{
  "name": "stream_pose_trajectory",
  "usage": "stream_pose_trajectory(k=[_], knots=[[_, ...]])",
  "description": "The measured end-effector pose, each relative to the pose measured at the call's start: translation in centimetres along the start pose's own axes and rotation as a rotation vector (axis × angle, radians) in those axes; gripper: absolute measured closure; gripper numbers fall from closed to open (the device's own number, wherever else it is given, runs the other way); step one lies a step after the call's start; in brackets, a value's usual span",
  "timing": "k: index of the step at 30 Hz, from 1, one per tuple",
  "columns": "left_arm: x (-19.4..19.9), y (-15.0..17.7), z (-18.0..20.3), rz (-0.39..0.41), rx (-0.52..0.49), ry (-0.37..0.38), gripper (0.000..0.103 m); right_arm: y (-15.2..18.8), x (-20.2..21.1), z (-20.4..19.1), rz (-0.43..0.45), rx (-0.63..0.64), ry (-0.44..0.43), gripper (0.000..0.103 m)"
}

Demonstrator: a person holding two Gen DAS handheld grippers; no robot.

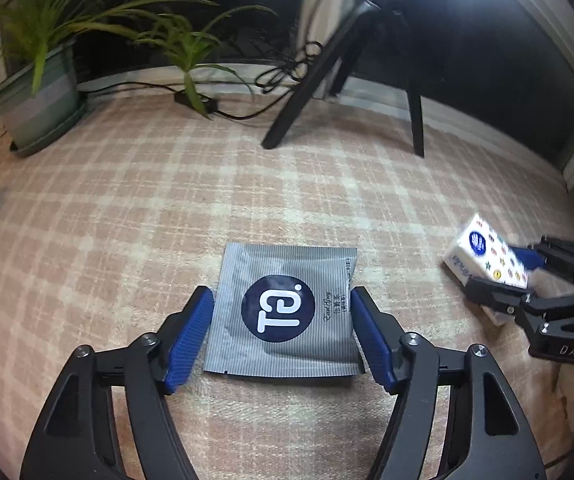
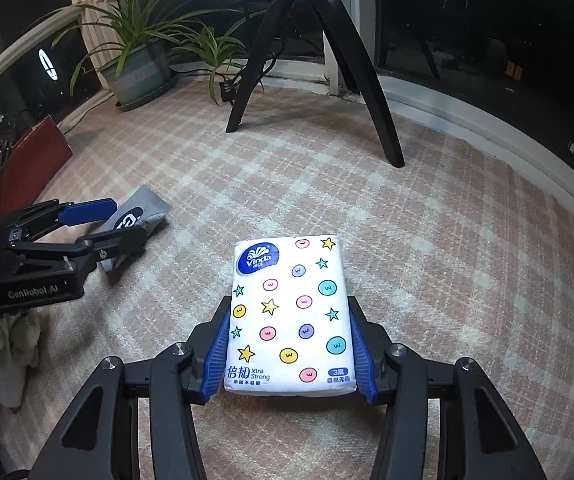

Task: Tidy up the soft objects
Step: 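Close the left tool on the grey packet while the right tool grips the tissue pack, then lift the packet and tissue pack with both tools and carry them over the box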

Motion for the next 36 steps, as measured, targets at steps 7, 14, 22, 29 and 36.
stream_pose_trajectory(k=[7,14,22,29,36], knots=[[1.0,0.1,0.4,0.044,-0.013,-0.004,0.054,0.0,0.0,0.0,0.004,-0.006,-0.006,0.055],[1.3,0.1,0.3,0.043,-0.012,0.023,0.080,0.1,0.1,0.1,0.007,-0.010,-0.004,0.055],[1.3,0.2,0.2,0.033,-0.003,0.032,0.086,0.0,0.0,0.1,0.005,-0.004,-0.005,0.055],[2.0,0.3,0.8,0.063,-0.025,0.028,0.096,0.0,0.0,0.0,0.007,-0.010,-0.008,0.055],[3.1,-0.2,0.7,0.094,-0.008,0.025,0.098,0.0,0.0,0.1,0.008,-0.013,-0.010,0.055]])
Point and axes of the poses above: each gripper's, at about its wrist camera, not at the fingertips, and x roughly against the way its jaws point, z to its right, y to its underside, the point moved 2 cm from there along -x, roughly the way its jaws point, and after that the axes turned 1 degree about x, right-handed, at the moved point
